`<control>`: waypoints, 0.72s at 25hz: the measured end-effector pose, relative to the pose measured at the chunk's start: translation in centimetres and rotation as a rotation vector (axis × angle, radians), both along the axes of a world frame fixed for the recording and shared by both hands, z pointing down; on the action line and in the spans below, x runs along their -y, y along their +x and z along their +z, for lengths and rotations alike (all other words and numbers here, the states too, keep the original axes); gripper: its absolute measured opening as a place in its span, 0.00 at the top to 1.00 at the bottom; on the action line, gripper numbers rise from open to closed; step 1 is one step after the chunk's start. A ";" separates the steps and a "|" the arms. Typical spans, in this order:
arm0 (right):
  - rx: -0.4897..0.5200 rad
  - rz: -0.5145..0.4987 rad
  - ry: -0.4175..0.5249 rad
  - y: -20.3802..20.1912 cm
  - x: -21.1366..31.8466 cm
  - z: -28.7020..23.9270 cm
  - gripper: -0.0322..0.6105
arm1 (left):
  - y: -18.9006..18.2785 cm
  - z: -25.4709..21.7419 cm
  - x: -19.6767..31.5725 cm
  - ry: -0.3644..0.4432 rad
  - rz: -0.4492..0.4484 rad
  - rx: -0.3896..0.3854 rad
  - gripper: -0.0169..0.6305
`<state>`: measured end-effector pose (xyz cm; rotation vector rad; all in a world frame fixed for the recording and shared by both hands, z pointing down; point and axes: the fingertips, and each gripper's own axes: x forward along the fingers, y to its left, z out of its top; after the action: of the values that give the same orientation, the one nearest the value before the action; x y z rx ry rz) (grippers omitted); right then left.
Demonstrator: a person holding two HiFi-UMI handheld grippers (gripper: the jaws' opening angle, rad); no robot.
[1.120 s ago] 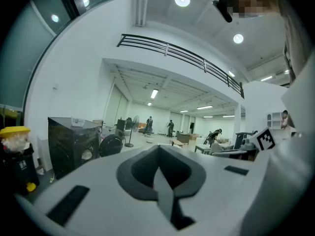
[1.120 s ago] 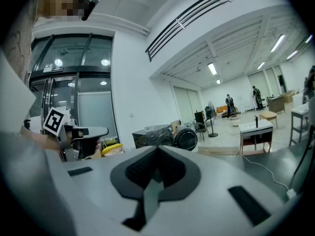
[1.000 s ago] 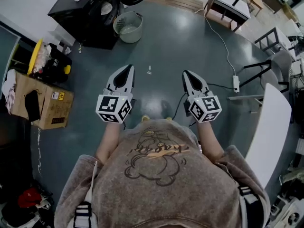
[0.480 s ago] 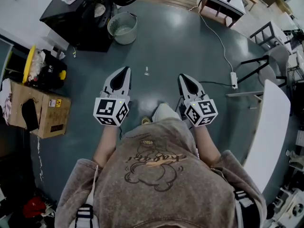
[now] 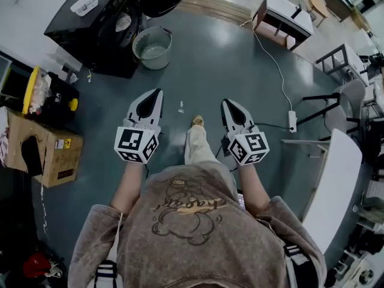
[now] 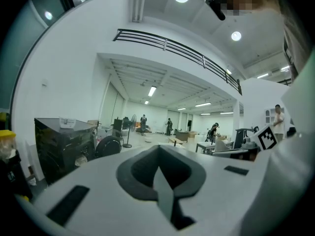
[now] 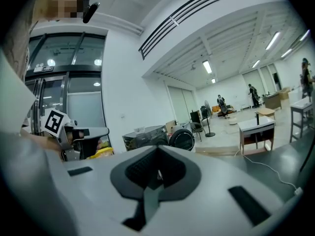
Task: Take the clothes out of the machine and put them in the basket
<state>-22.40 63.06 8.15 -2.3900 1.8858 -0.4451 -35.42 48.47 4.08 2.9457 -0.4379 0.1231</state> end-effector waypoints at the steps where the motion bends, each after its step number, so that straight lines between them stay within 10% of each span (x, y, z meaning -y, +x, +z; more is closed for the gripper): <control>1: 0.006 -0.004 0.007 1.2 1.2 -0.1 0.96 | 1.1 -0.1 1.0 -0.002 -0.001 0.002 0.97; 18: 0.048 -0.145 0.034 21.0 15.3 -0.7 0.95 | 20.4 -1.0 13.8 -0.054 -0.081 -0.002 0.97</control>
<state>-1.37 47.74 7.42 -2.2100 2.0371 -0.4704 -14.99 34.66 3.07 2.8701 -0.5437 0.1196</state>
